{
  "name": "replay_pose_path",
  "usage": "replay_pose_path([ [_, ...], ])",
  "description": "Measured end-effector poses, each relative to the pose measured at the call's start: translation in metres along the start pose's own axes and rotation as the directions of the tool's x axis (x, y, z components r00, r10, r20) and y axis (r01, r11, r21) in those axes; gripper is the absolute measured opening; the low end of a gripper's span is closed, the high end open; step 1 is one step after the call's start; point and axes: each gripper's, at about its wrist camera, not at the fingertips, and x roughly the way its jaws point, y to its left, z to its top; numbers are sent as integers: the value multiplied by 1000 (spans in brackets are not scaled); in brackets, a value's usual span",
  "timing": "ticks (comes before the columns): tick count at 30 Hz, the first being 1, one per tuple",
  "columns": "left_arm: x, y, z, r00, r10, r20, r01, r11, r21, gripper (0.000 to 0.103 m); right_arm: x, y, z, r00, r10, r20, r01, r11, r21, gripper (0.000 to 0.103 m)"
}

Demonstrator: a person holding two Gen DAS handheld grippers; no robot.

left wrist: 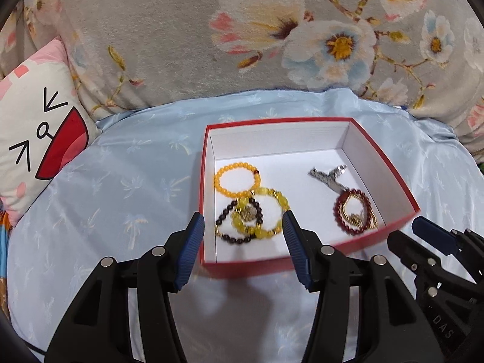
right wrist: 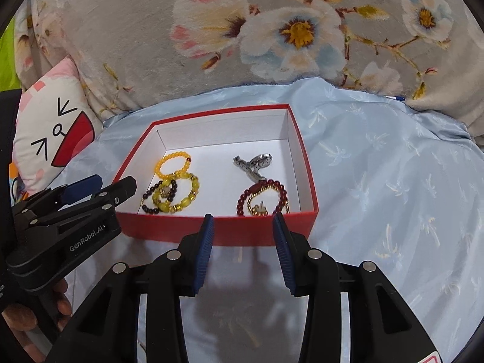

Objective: Organize jewelry
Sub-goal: 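Move both open tools back toward the gold bangle and garnet bracelet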

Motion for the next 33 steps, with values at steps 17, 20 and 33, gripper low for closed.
replay_pose_path([
  [17, -37, 3, -69, 998, -11, -56, 10, 1000, -19, 52, -45, 18, -96, 993, 65, -103, -69, 997, -38, 39],
  [20, -44, 6, -82, 998, -5, -68, 4, 1000, -19, 52, -52, 25, -112, 989, 78, -123, -86, 994, -62, 39],
  [33, -54, 17, -126, 992, -5, -127, 0, 999, -36, 52, -59, 58, -139, 979, 119, -163, -141, 981, -134, 39],
])
